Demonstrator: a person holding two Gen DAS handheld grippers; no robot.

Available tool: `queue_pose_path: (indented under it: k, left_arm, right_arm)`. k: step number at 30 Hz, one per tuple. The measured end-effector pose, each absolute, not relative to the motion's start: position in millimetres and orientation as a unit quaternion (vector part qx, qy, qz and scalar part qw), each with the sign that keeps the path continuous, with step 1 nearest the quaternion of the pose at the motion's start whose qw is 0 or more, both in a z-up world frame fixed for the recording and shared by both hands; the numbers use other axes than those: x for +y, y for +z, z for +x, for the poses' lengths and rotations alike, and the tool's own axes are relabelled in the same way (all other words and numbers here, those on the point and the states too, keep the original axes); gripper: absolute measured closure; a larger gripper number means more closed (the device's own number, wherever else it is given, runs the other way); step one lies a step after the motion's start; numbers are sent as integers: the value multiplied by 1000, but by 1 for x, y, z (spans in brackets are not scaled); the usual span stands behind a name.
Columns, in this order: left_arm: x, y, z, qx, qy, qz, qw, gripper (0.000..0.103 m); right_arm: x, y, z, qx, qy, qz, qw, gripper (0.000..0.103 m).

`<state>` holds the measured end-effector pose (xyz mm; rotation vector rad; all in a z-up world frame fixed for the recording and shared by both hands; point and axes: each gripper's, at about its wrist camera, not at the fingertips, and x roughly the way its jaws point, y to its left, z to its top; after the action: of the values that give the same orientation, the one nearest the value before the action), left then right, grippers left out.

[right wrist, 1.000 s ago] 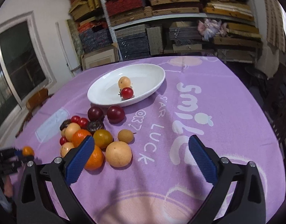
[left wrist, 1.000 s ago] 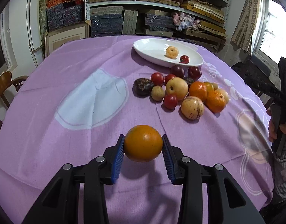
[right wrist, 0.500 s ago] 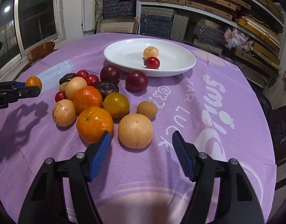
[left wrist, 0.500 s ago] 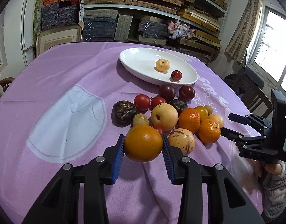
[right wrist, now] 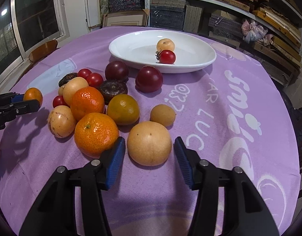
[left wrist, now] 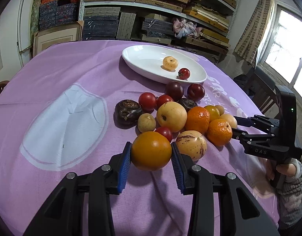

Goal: Organize fruits
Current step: 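Grasp pale round fruit with right tool while left tool carries orange toward plate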

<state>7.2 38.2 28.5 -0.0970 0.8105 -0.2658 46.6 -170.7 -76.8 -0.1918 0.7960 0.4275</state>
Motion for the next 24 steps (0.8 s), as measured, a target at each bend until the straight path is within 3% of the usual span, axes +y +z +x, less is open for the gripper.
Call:
queue_pose_path:
  k: [14,19,24]
  left_arm:
    - [46,47,19,387,-119,-55,913,63]
    - [35,87,60,372,-110,-15,922,63]
    - [13,91,124,397,-121,-31,909,63]
  right_arm:
    - [-192,-50,33,349,201,-38,914,59]
    - [-190,-15,55,339,190,-40,921,59]
    - [-175,5,114,338,159,-63,925,59]
